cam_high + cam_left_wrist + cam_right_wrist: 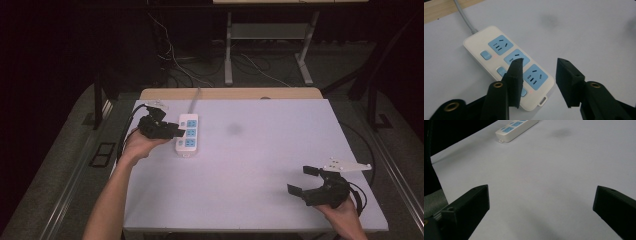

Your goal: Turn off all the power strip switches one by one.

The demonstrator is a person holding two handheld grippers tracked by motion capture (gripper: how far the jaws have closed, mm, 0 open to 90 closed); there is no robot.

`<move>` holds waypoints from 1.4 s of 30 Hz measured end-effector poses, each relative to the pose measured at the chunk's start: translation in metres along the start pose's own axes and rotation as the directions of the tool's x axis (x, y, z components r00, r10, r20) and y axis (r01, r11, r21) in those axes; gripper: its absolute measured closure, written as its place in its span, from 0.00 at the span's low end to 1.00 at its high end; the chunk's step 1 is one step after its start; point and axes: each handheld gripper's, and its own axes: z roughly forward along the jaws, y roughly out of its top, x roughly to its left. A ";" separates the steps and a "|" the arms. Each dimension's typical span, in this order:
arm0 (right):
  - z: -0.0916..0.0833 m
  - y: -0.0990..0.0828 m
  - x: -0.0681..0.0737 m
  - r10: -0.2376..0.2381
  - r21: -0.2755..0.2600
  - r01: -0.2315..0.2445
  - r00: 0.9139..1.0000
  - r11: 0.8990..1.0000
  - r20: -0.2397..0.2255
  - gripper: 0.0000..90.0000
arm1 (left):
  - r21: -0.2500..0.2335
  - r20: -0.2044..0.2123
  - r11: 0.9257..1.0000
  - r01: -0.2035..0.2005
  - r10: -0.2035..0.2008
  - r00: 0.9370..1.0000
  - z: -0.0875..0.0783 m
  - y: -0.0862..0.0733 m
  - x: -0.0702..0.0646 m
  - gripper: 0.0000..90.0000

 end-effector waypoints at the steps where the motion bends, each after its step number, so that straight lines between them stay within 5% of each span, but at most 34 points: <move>1: 0.000 0.000 0.000 0.000 0.000 0.000 1.000 1.000 0.000 0.01 | 0.004 0.001 1.000 -0.003 0.003 1.000 0.002 0.000 0.000 0.65; 27: 0.000 -0.001 -0.001 -0.008 0.012 0.008 1.000 1.000 0.004 0.01 | 0.156 -0.006 0.988 0.006 -0.005 1.000 0.032 -0.011 0.017 0.98; 42: 0.001 -0.001 -0.001 -0.013 0.020 0.012 1.000 1.000 0.006 0.01 | 0.184 -0.027 0.983 0.008 -0.003 1.000 0.043 -0.018 0.019 0.99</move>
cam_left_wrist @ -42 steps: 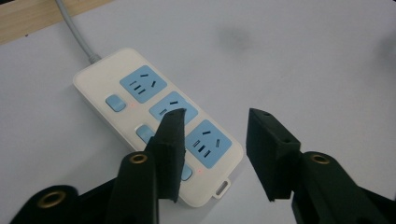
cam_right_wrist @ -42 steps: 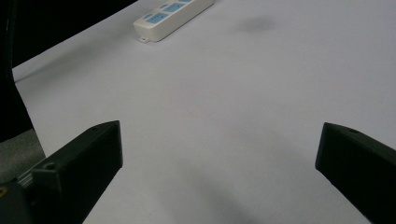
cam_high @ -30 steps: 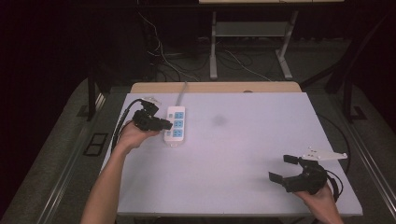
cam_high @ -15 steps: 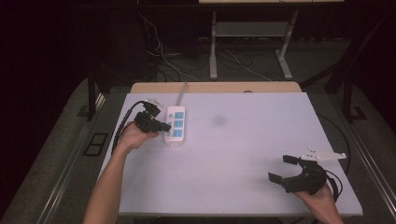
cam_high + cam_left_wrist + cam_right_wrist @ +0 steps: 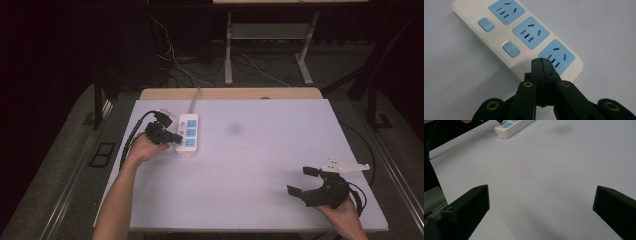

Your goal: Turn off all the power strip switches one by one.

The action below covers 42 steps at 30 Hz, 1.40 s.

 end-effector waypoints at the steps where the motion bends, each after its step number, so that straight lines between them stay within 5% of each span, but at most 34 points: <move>1: 0.000 0.000 0.000 0.000 -0.001 0.000 1.000 1.000 0.001 0.01 | 0.004 -0.006 1.000 -0.008 0.008 1.000 0.001 0.000 0.000 0.99; 14: -0.001 0.000 0.000 -0.010 0.003 0.010 1.000 1.000 0.004 0.01 | -0.008 -0.016 1.000 -0.005 0.005 1.000 0.003 0.000 -0.001 1.00; 22: -0.003 0.001 0.000 -0.005 -0.012 0.005 1.000 1.000 0.012 0.01 | -0.053 -0.002 0.996 0.071 -0.071 0.997 0.003 -0.008 0.002 1.00; 42: -0.005 0.001 -0.002 0.003 -0.020 -0.002 1.000 1.000 0.021 0.01 | -0.044 -0.020 0.996 0.074 -0.075 0.997 -0.005 0.000 0.000 1.00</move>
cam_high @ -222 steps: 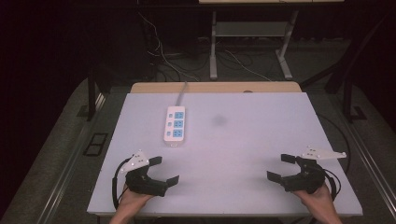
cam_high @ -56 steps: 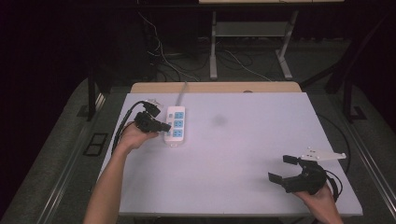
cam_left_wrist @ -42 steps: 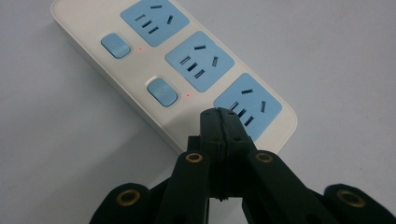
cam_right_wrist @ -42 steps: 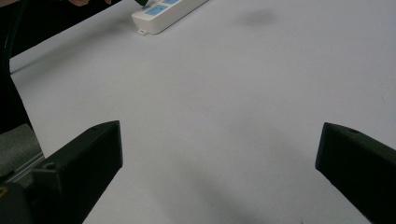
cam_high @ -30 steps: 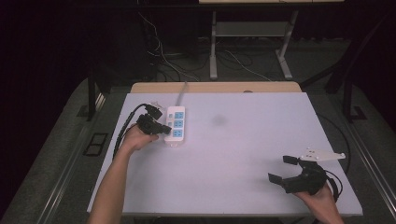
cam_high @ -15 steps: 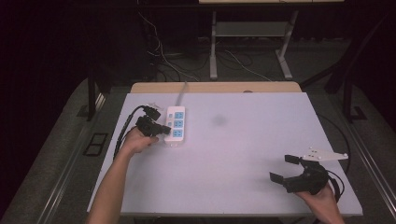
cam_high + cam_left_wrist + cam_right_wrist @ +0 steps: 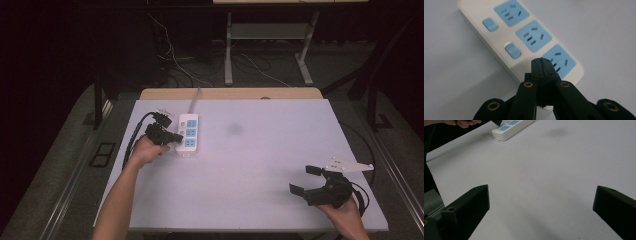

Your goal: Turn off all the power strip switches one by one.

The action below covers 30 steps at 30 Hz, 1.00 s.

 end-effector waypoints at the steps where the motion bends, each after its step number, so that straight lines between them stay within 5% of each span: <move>1: 0.000 0.000 0.000 0.003 -0.002 -0.003 1.000 1.000 -0.001 0.01 | 0.003 -0.003 1.000 -0.009 0.009 1.000 -0.002 0.002 0.000 1.00; 16: 0.001 0.000 0.000 -0.001 0.003 0.001 1.000 1.000 -0.002 0.01 | -0.074 -0.031 0.997 -0.027 0.025 0.999 -0.031 0.030 0.005 1.00; 30: 0.003 0.001 0.000 -0.002 0.011 0.002 1.000 1.000 -0.003 0.01 | -0.093 -0.045 0.996 -0.013 0.009 0.999 -0.027 0.038 0.013 0.99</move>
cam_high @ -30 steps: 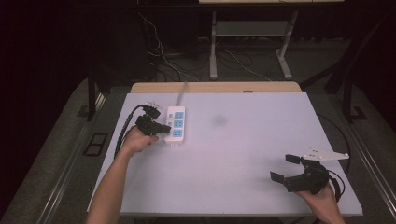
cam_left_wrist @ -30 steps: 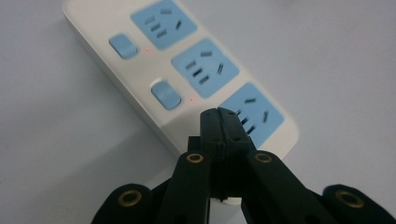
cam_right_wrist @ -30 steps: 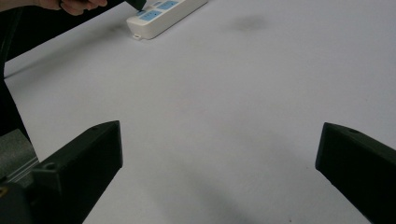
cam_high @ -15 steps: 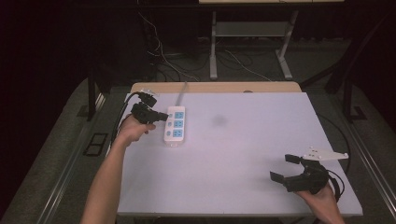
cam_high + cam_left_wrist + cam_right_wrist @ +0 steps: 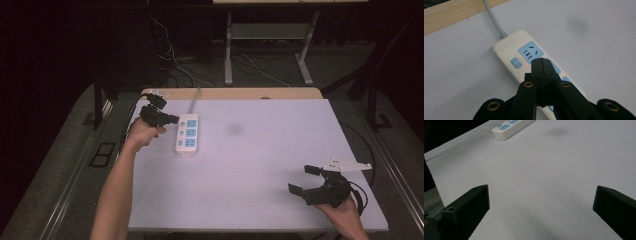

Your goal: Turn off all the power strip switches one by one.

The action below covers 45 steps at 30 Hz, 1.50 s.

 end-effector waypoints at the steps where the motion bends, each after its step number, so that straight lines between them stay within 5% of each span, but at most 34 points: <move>1: 0.000 0.000 0.000 0.000 0.000 0.000 1.000 1.000 -0.001 0.01 | -0.004 -0.004 1.000 0.005 -0.006 1.000 0.001 0.000 0.001 0.99; 17: -0.002 -0.001 -0.002 0.000 0.002 0.000 1.000 1.000 0.004 0.01 | 0.003 -0.010 0.999 0.039 -0.039 0.999 0.021 -0.009 0.008 0.99; 45: -0.002 -0.001 -0.002 0.000 0.009 0.000 1.000 1.000 0.005 0.01 | 0.070 0.002 0.997 0.019 -0.019 1.000 0.046 -0.023 0.003 0.99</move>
